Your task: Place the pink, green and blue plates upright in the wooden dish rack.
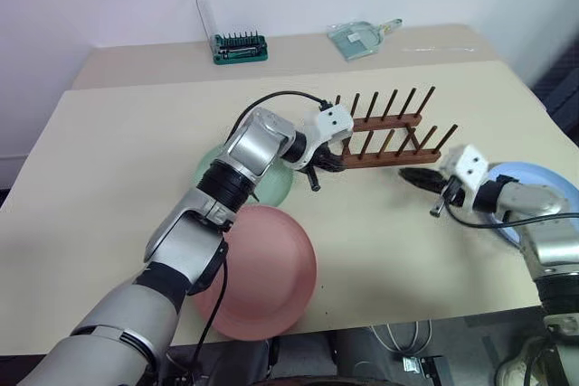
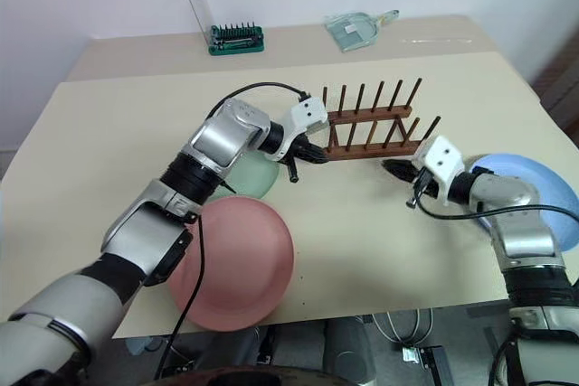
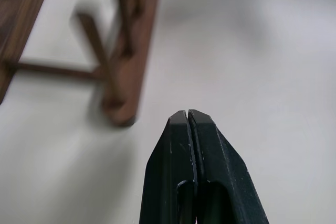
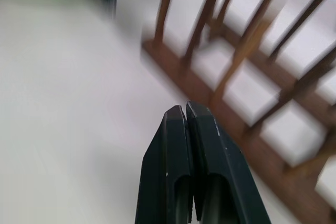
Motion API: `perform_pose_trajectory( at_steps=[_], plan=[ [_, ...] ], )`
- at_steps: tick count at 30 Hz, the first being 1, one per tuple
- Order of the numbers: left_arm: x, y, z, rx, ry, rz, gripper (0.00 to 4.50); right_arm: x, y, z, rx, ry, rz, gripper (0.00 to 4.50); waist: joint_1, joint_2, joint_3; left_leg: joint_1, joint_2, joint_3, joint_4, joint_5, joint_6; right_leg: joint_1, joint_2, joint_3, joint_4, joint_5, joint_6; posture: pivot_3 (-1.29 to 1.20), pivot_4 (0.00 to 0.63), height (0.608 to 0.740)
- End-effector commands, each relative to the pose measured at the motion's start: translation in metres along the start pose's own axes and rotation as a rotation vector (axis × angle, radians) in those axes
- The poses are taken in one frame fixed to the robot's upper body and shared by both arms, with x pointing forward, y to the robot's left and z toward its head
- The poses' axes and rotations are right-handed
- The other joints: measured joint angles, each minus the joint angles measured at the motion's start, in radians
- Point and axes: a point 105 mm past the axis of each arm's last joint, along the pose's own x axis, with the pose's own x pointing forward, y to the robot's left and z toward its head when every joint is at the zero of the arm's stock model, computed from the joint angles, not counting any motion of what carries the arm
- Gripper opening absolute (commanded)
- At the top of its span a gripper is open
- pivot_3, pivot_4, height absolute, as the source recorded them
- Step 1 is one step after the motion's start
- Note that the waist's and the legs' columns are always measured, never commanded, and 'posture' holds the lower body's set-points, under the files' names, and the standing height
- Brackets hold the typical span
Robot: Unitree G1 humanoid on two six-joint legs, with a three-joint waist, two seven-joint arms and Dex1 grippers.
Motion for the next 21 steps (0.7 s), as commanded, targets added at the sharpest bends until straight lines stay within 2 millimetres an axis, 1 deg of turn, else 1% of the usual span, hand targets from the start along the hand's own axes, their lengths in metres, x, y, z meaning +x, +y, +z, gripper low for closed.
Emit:
perform_pose_trajectory(
  at_steps=[1,4,7,10,11,13,14,15,17,19,20,21],
  plan=[
    [-0.035,0.009,0.03,0.063,-0.072,0.035,0.0,-0.012,0.003,0.025,0.081,-0.085,0.005,0.06,-0.001,0.0,0.0,0.0,0.0,0.0,0.0,0.0,0.0,0.0,0.0,0.0,0.0,0.0,0.0,0.0,0.15,0.74],
    [-0.058,0.02,0.034,0.033,-0.083,0.073,0.0,-0.02,0.007,0.041,0.121,-0.143,0.013,0.06,-0.005,0.0,0.0,0.0,0.0,0.0,0.0,0.0,0.0,0.0,0.0,0.0,0.0,0.0,0.0,0.0,0.15,0.74],
    [-0.08,0.032,0.035,0.023,-0.09,0.131,0.0,-0.027,0.005,0.055,0.145,-0.202,-0.009,0.06,-0.004,0.0,0.0,0.0,0.0,0.001,0.0,0.0,0.0,0.0,0.0,0.0,0.0,0.0,0.0,0.0,0.15,0.74],
    [-0.094,0.039,0.036,-0.018,-0.113,0.157,0.0,-0.031,0.006,0.061,0.158,-0.224,-0.016,0.06,-0.003,0.0,0.0,0.0,0.0,0.0,0.0,0.0,0.0,0.0,0.0,0.0,0.0,0.0,0.0,0.0,0.15,0.74],
    [-0.1,0.042,0.035,-0.028,-0.119,0.173,0.25,-0.033,0.008,0.063,0.158,-0.226,-0.014,0.02,-0.003,0.0,0.0,0.0,0.0,0.0,0.0,0.0,0.0,0.0,0.0,0.0,0.0,0.0,0.0,0.0,0.15,0.74],
    [-0.115,0.05,0.031,-0.078,-0.137,0.199,0.83,-0.039,0.007,0.067,0.176,-0.248,-0.019,0.59,-0.001,0.0,0.0,0.0,0.0,0.0,0.0,0.0,0.0,0.0,0.0,0.0,0.0,0.0,0.0,0.0,0.15,0.74],
    [-0.124,0.051,0.026,-0.098,-0.142,0.198,1.26,-0.043,0.008,0.071,0.186,-0.261,-0.018,0.87,-0.002,0.0,0.0,0.0,0.0,0.0,0.0,0.0,0.0,0.0,0.0,0.0,0.0,0.0,0.0,0.0,0.15,0.74],
    [-0.129,0.051,0.023,-0.11,-0.144,0.196,1.82,-0.045,0.008,0.073,0.192,-0.268,-0.018,1.37,-0.003,0.0,0.0,0.0,0.0,0.0,0.0,0.0,0.0,-0.001,0.0,0.0,0.0,0.0,0.0,0.0,0.15,0.74],
    [-0.143,0.053,0.019,-0.145,-0.168,0.202,2.75,-0.05,0.011,0.078,0.206,-0.276,-0.008,2.25,-0.004,0.0,0.0,0.0,0.0,0.001,-0.001,0.0,0.0,-0.001,0.0,0.0,0.0,0.0,0.0,0.0,0.15,0.74],
    [-0.154,0.055,0.017,-0.182,-0.193,0.209,3.83,-0.052,0.014,0.08,0.213,-0.282,-0.002,3.32,-0.004,0.0,0.0,0.0,0.0,0.001,0.0,0.0,0.0,-0.001,0.0,0.0,0.0,0.0,0.0,0.0,0.15,0.74],
    [-0.162,0.056,0.016,-0.2,-0.205,0.217,4.26,-0.052,0.013,0.083,0.222,-0.298,-0.003,3.73,-0.004,0.0,0.0,0.0,0.0,0.001,0.0,0.0,0.0,-0.001,0.0,0.0,0.0,0.0,0.0,0.0,0.15,0.74],
    [-0.167,0.057,0.016,-0.211,-0.213,0.222,4.5,-0.052,0.013,0.085,0.229,-0.31,-0.006,4.29,-0.004,0.0,0.0,0.0,0.0,0.001,0.0,0.0,0.0,-0.001,0.0,0.0,0.0,0.0,0.0,0.0,0.15,0.74]
  ],
)
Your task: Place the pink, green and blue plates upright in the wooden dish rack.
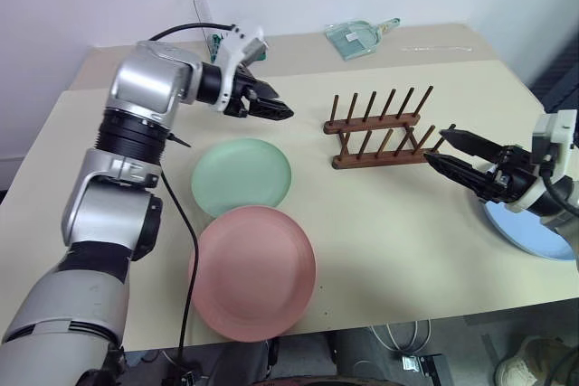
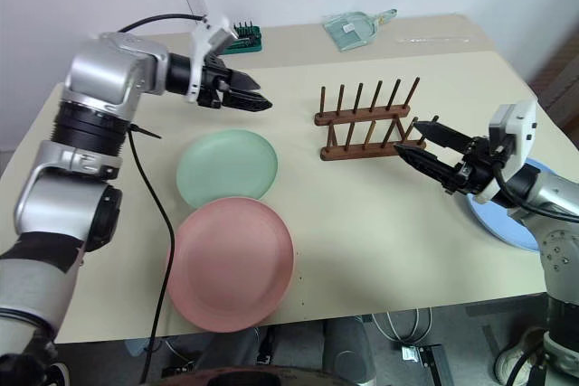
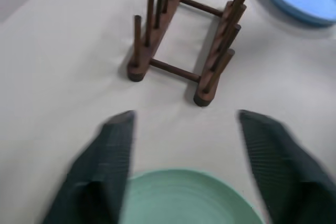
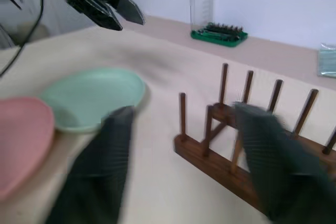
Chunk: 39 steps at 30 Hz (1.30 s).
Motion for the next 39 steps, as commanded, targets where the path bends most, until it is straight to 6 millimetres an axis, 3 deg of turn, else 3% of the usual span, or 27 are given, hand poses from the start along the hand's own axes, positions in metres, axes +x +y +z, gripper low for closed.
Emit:
perform_pose_trajectory(
  at_steps=[1,6,10,13,19,23,27,39],
  plan=[
    [-0.026,0.003,0.018,-0.026,-0.079,0.007,4.5,0.0,0.004,0.02,-0.026,-0.06,0.006,4.45,-0.001,0.0,0.0,0.0,0.0,0.0,0.0,0.0,0.0,0.0,0.0,0.0,0.0,0.0,0.0,0.0,0.15,0.74],
    [-0.061,0.001,0.017,-0.16,-0.086,-0.008,4.5,-0.005,0.021,0.016,0.009,-0.045,0.09,4.45,-0.001,0.0,0.0,0.0,0.0,0.0,0.0,0.0,0.0,-0.001,0.0,0.0,0.0,0.0,0.0,0.0,0.15,0.74],
    [-0.087,0.01,0.001,-0.255,-0.017,0.082,4.5,-0.014,0.044,0.028,-0.002,-0.106,0.217,4.45,-0.001,0.0,0.0,-0.001,0.0,0.0,0.0,0.0,0.0,-0.001,0.0,0.0,0.001,0.0,0.0,0.0,0.15,0.74],
    [-0.106,0.008,0.001,-0.406,-0.006,0.109,4.5,-0.016,0.056,0.028,0.014,-0.117,0.29,4.45,-0.002,-0.001,0.001,-0.001,0.0,0.0,0.0,0.0,0.001,-0.001,0.0,0.0,0.001,0.0,0.0,0.0,0.15,0.74],
    [-0.105,-0.013,-0.016,-0.564,0.14,0.068,4.5,-0.009,0.06,0.018,0.013,-0.096,0.325,4.45,-0.001,-0.001,0.001,0.001,0.0,0.0,0.001,-0.003,0.005,0.0,0.0,0.0,0.003,-0.001,0.001,0.0,0.15,0.74],
    [-0.111,-0.02,-0.038,-0.686,0.259,0.058,4.5,-0.004,0.056,0.016,0.019,-0.109,0.331,4.45,-0.008,-0.001,0.001,0.001,0.0,0.0,0.0,-0.002,0.003,-0.001,0.0,0.0,0.004,-0.001,0.001,0.0,0.15,0.74],
    [-0.109,-0.041,-0.064,-0.707,0.448,-0.01,4.5,0.001,0.055,0.011,0.022,-0.108,0.336,4.45,-0.006,-0.002,0.001,0.0,0.0,0.003,0.0,-0.001,0.002,-0.006,-0.001,0.001,0.011,-0.002,0.0,0.0,0.15,0.74],
    [-0.111,-0.086,-0.112,-0.914,0.705,-0.214,4.5,-0.005,0.062,0.003,0.011,-0.098,0.299,4.45,-0.001,-0.003,0.002,0.0,0.0,0.003,0.001,-0.003,0.004,-0.006,-0.001,0.002,0.012,-0.003,-0.001,0.0,0.15,0.74]
  ],
)
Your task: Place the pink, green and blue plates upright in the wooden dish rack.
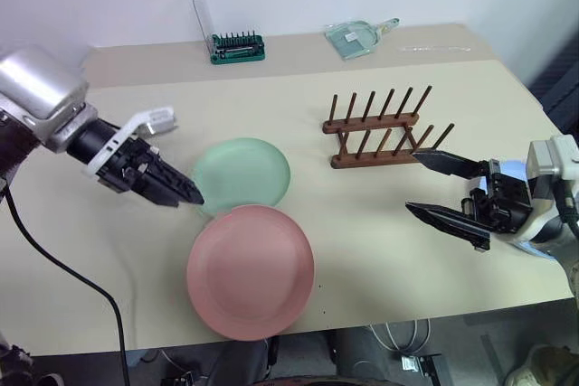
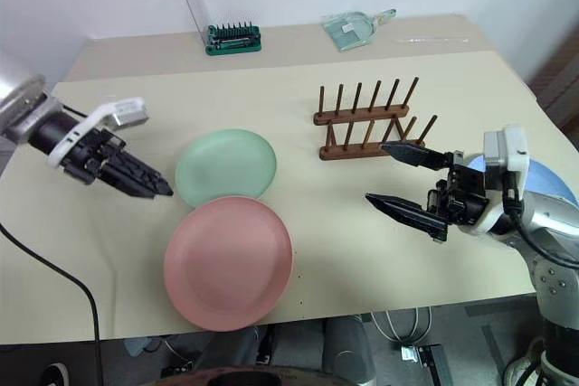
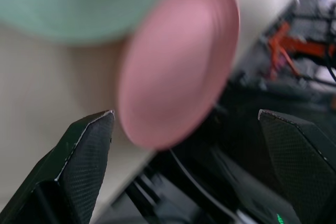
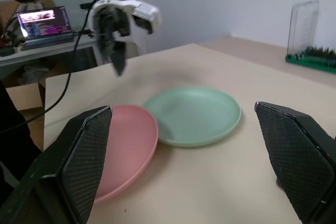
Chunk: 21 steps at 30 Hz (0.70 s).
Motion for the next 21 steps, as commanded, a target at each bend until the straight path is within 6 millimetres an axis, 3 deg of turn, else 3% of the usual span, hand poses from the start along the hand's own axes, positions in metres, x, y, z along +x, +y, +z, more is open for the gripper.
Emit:
perform_pose_trajectory(
  at_steps=[1,4,8,12,21],
  plan=[
    [0.006,-0.001,-0.013,-0.022,0.035,-0.023,4.5,-0.001,0.007,0.01,-0.065,-0.022,-0.01,4.45,0.0,0.0,0.0,0.0,0.0,0.0,0.0,0.0,0.0,0.0,0.0,0.0,0.0,0.0,0.0,0.0,0.15,0.74],
    [0.022,0.02,-0.021,-0.007,0.059,0.085,4.5,-0.001,0.01,0.008,-0.068,-0.024,-0.027,4.45,0.001,0.002,-0.001,0.001,0.0,0.001,0.0,0.0,0.0,0.001,0.0,0.001,0.0,0.0,0.0,0.0,0.15,0.74],
    [0.034,0.023,-0.021,0.018,0.035,0.089,4.5,-0.003,0.012,0.005,-0.069,-0.019,-0.045,4.45,0.002,-0.001,0.0,0.002,0.001,0.0,0.0,0.0,0.0,0.0,0.0,0.001,0.001,0.0,-0.001,0.0,0.15,0.74],
    [0.046,0.03,-0.034,0.028,0.042,0.124,4.5,-0.005,0.009,0.007,-0.083,-0.018,-0.059,4.45,0.003,-0.001,-0.001,0.002,0.0,0.0,0.0,0.0,0.0,0.001,0.0,0.001,0.001,0.0,-0.001,0.0,0.15,0.74],
    [0.071,0.038,-0.031,0.013,-0.053,0.114,4.5,-0.004,0.006,0.005,-0.091,-0.004,-0.066,4.45,0.007,-0.001,-0.001,0.002,0.0,0.0,-0.001,0.0,-0.001,0.001,0.0,0.002,0.001,0.0,-0.001,0.0,0.15,0.74]
  ],
)
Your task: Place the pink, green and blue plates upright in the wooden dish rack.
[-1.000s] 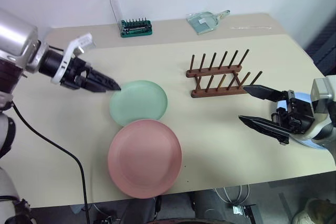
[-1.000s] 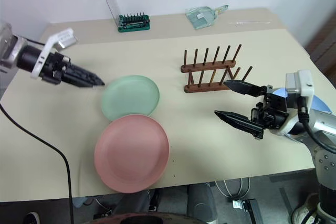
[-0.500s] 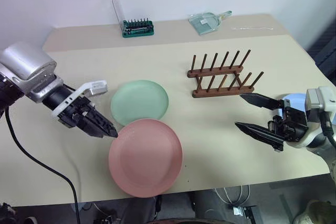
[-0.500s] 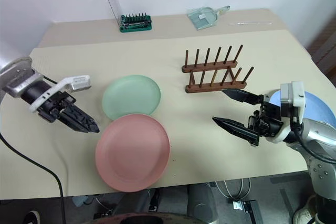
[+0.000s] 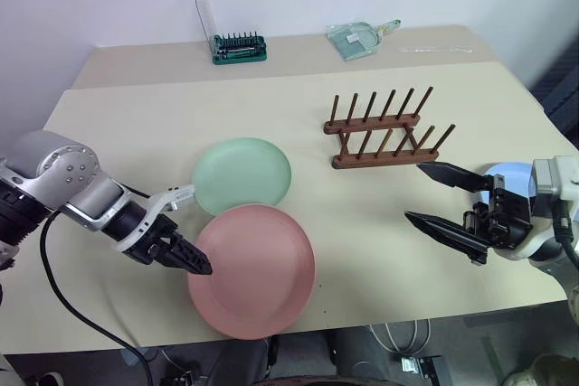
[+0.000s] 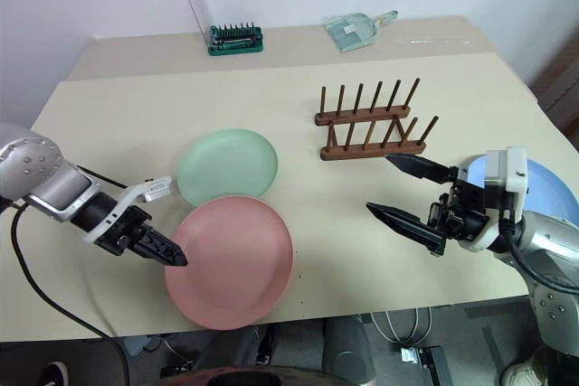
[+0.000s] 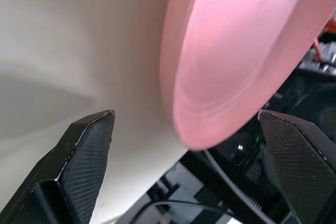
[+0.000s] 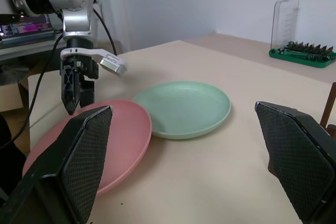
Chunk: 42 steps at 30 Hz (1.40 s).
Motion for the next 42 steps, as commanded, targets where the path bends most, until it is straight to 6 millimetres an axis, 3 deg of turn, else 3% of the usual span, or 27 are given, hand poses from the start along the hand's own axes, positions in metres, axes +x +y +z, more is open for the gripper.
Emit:
perform_pose_trajectory(
  at_steps=[1,4,11,12,15,18,22,27,29,31,34,39,42],
  plan=[
    [0.006,-0.004,0.005,0.029,-0.055,0.005,4.5,0.0,-0.001,0.009,-0.057,-0.007,0.0,4.45,0.001,0.001,0.0,0.0,0.0,0.0,0.0,0.0,0.0,0.0,0.0,0.0,0.0,0.0,0.0,0.0,0.15,0.74],
    [0.012,-0.003,0.006,0.006,-0.076,-0.007,3.7,0.0,-0.003,0.008,-0.059,0.003,-0.007,4.5,0.012,0.002,-0.001,0.001,0.0,0.0,0.0,0.001,-0.001,0.001,0.0,0.0,0.0,0.0,0.0,0.0,0.15,0.74],
    [0.005,-0.007,0.005,-0.025,-0.091,-0.017,0.16,-0.002,-0.005,0.008,-0.065,0.014,-0.014,4.5,0.019,0.001,-0.001,0.001,0.0,0.0,0.0,0.0,-0.001,0.0,0.0,0.001,0.0,0.0,0.0,0.0,0.15,0.74],
    [0.002,-0.009,0.004,-0.033,-0.088,-0.032,0.03,-0.002,-0.005,0.007,-0.067,0.015,-0.015,4.5,0.019,0.001,-0.001,0.001,0.0,0.0,0.0,0.0,-0.001,0.0,0.0,0.001,0.0,0.0,0.0,0.0,0.15,0.74],
    [-0.011,-0.022,0.004,-0.033,-0.086,-0.094,0.03,-0.001,-0.005,0.006,-0.066,0.013,-0.013,4.5,0.018,0.001,-0.001,0.0,0.0,0.001,0.0,0.0,-0.001,0.0,0.0,0.001,0.0,0.0,0.0,0.0,0.15,0.74],
    [-0.026,-0.029,0.017,-0.026,-0.134,-0.125,0.03,-0.001,-0.005,0.006,-0.069,0.013,-0.013,4.5,0.018,0.001,-0.001,0.0,0.0,0.001,0.0,0.002,-0.004,0.0,0.0,0.0,0.0,0.0,0.0,0.0,0.15,0.74],
    [-0.054,-0.037,0.06,0.002,-0.335,-0.182,0.03,0.001,-0.008,0.016,-0.078,-0.037,-0.017,4.5,0.019,0.001,-0.001,0.001,-0.001,0.001,0.0,0.002,-0.004,0.001,0.0,0.0,0.0,0.0,0.0,0.0,0.15,0.74],
    [-0.066,-0.035,0.119,0.036,-0.634,-0.146,0.03,0.002,-0.015,0.038,-0.137,-0.111,-0.053,4.5,0.018,0.001,-0.001,0.0,-0.001,0.001,0.0,0.003,-0.006,0.0,0.0,0.0,-0.001,0.0,0.0,0.0,0.15,0.74],
    [-0.069,-0.044,0.153,0.022,-0.848,-0.205,0.03,0.01,-0.026,0.055,-0.231,-0.163,-0.121,4.5,0.017,0.001,-0.001,0.0,0.0,0.001,0.0,0.003,-0.006,0.0,0.0,0.001,-0.001,0.0,0.0,0.0,0.15,0.74],
    [-0.07,-0.054,0.171,-0.014,-0.973,-0.281,0.03,0.017,-0.035,0.065,-0.316,-0.183,-0.178,4.5,0.02,0.001,-0.001,0.0,0.0,0.002,0.0,0.003,-0.006,0.0,-0.001,0.002,-0.001,0.001,-0.001,0.0,0.15,0.74],
    [-0.069,-0.062,0.193,-0.088,-1.17,-0.307,0.03,0.041,-0.033,0.055,-0.533,-0.071,-0.166,4.5,0.018,0.0,-0.001,0.0,0.0,0.002,-0.001,0.003,-0.007,-0.002,0.0,0.002,-0.002,0.001,-0.001,0.0,0.15,0.74],
    [-0.06,-0.082,0.2,-0.166,-1.26,-0.438,0.03,0.081,-0.024,0.051,-0.866,0.003,-0.107,4.5,0.015,0.0,-0.001,-0.002,0.0,0.007,-0.001,0.003,-0.007,-0.005,0.0,0.004,-0.001,0.001,-0.001,0.0,0.15,0.74],
    [-0.053,-0.085,0.203,-0.218,-1.27,-0.493,0.03,0.093,-0.025,0.041,-1.057,0.083,-0.071,4.5,0.02,-0.001,-0.002,-0.001,0.0,0.009,0.0,0.003,-0.007,-0.003,0.0,0.006,-0.001,0.001,0.0,0.0,0.15,0.74]
  ],
)
